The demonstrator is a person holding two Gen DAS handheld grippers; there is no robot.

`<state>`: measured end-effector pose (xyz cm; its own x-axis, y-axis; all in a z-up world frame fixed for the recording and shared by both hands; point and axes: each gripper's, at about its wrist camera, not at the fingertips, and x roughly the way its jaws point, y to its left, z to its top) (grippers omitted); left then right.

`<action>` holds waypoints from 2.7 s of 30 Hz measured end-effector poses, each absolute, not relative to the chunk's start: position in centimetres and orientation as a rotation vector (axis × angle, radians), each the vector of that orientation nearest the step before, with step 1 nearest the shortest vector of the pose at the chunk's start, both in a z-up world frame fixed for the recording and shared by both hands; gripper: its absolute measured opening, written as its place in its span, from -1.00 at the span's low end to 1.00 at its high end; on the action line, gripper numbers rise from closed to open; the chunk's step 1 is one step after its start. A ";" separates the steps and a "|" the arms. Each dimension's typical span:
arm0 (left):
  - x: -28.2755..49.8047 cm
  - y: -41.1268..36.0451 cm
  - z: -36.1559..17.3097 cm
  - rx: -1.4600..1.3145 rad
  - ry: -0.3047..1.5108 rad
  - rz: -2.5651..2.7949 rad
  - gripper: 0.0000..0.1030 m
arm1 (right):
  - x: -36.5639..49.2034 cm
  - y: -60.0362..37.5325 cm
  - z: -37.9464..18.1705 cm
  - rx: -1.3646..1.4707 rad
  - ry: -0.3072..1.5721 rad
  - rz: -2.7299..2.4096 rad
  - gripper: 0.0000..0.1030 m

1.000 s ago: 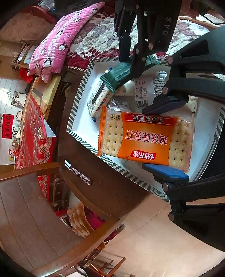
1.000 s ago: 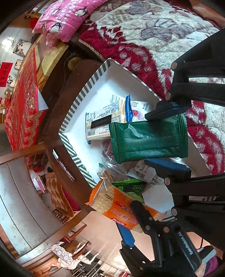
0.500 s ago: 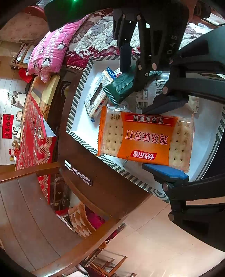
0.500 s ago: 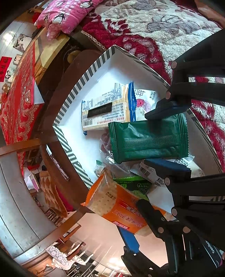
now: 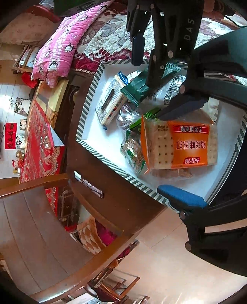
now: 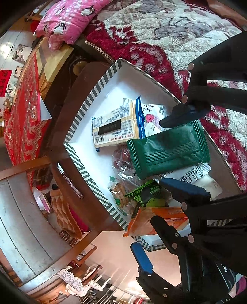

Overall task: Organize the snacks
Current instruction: 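Open both grippers to drop the packets into the tray, then move both grippers back over the remaining snacks on the bedspread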

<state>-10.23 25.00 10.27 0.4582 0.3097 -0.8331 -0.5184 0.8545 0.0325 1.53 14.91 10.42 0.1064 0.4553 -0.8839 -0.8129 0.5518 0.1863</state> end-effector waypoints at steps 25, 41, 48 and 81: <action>-6.6 16.9 12.6 -0.178 0.938 0.379 0.60 | 2.1 2.5 12.8 -0.266 1.059 0.795 0.34; -2.6 8.9 11.8 -0.102 0.955 0.242 0.61 | 3.3 -6.9 12.0 -0.198 1.085 0.632 0.40; -1.0 5.5 11.0 -0.067 0.978 0.178 0.61 | 3.8 -10.7 11.6 -0.163 1.097 0.571 0.42; 3.2 -4.1 8.3 0.041 1.047 0.018 0.61 | 5.1 -23.4 9.4 -0.047 1.165 0.340 0.48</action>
<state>3.18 -4.08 8.32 0.4997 0.0348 -0.8655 0.0044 0.9991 0.0427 5.11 -23.38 9.35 0.3496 0.2376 -0.9062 -0.2863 0.9481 0.1382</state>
